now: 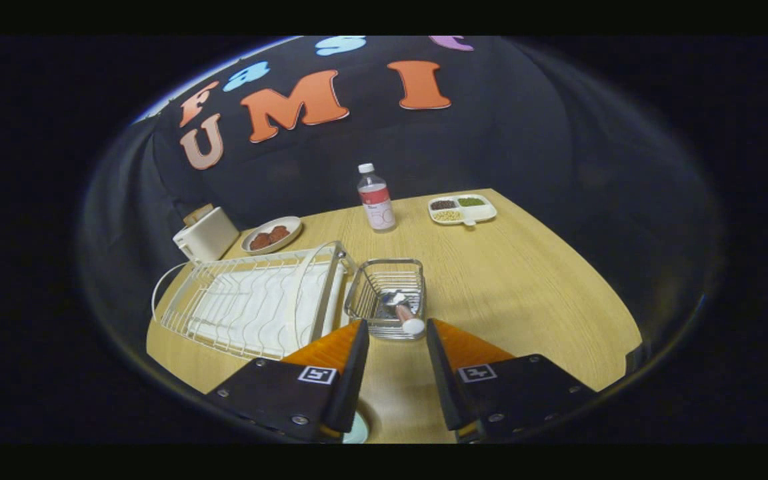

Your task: Take the plate from the dish rack, then take the spoon from the basket and place it into the plate.

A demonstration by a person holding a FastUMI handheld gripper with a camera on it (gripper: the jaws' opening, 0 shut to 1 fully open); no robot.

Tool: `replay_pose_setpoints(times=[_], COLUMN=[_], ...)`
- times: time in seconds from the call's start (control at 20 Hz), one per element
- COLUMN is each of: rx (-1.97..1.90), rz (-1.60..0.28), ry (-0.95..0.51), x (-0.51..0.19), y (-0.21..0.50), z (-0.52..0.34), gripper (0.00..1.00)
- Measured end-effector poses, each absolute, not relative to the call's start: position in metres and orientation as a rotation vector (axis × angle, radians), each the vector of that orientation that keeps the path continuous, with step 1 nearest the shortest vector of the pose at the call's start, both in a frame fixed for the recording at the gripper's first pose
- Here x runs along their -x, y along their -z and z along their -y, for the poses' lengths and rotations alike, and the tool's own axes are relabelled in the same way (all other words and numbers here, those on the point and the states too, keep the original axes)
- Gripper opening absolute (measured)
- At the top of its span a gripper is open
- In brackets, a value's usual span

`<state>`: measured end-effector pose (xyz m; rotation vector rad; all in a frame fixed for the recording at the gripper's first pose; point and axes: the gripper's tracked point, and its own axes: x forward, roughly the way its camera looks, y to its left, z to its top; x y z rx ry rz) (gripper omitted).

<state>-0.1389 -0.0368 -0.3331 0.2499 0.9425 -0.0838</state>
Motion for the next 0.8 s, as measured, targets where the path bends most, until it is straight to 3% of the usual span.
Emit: replay_pose_setpoints(times=[0.45,0.8], rx=[-0.142,-0.177], rz=[-0.871,-0.837], ry=[0.055,0.009], x=[0.122,0.115], y=[0.334,0.293], z=[0.030,0.026], gripper=[0.16,0.12])
